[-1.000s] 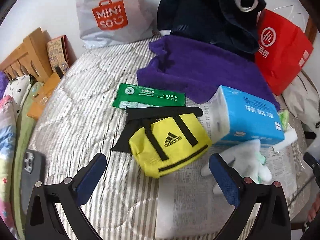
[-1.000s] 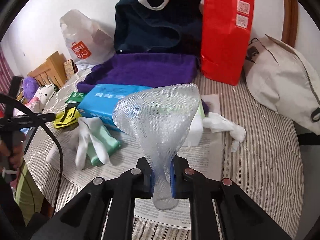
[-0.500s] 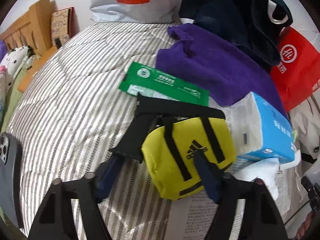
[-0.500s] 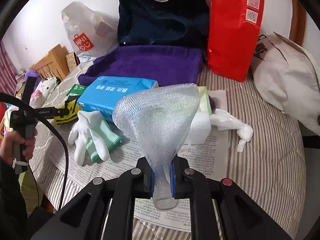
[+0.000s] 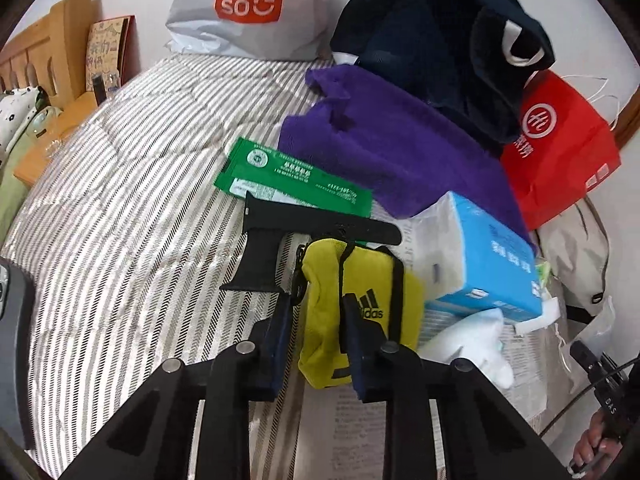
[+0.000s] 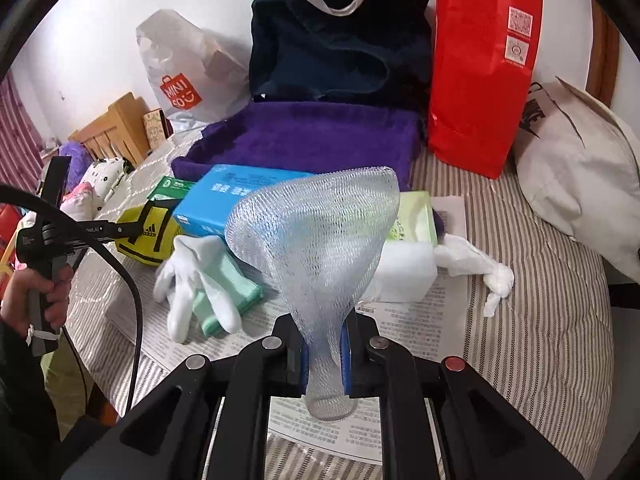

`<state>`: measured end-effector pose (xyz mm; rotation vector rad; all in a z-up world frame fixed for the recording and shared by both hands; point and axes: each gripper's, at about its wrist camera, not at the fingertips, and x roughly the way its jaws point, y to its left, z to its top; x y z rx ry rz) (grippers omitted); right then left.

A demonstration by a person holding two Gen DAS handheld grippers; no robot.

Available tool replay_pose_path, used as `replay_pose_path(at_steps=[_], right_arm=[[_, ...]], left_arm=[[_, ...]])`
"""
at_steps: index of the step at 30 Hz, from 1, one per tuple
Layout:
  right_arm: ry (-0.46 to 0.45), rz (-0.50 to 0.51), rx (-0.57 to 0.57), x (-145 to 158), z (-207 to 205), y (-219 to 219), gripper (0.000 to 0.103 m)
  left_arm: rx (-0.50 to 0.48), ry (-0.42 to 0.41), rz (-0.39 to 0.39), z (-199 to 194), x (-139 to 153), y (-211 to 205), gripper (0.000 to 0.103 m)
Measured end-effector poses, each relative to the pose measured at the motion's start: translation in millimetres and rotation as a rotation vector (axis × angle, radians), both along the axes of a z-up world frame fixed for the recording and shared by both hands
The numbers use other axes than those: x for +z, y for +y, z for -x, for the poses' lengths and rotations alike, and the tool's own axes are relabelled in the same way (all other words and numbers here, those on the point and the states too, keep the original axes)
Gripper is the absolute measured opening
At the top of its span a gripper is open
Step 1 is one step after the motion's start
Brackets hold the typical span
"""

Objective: Organize soft objects
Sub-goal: 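Lower mesh bag onto purple towel, open right tool while left tool carries pouch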

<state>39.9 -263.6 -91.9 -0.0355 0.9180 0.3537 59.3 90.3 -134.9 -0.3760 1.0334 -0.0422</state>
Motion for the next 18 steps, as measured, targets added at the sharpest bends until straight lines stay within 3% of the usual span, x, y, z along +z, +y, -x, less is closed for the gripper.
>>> replay_pose_path(at_steps=[18], right_arm=[[-0.069,-0.023,-0.008,42.0,3.3,11.9,0.012]], left_arm=[[-0.042,-0.131,0.009,15.0,55.5,-0.9,0.023]])
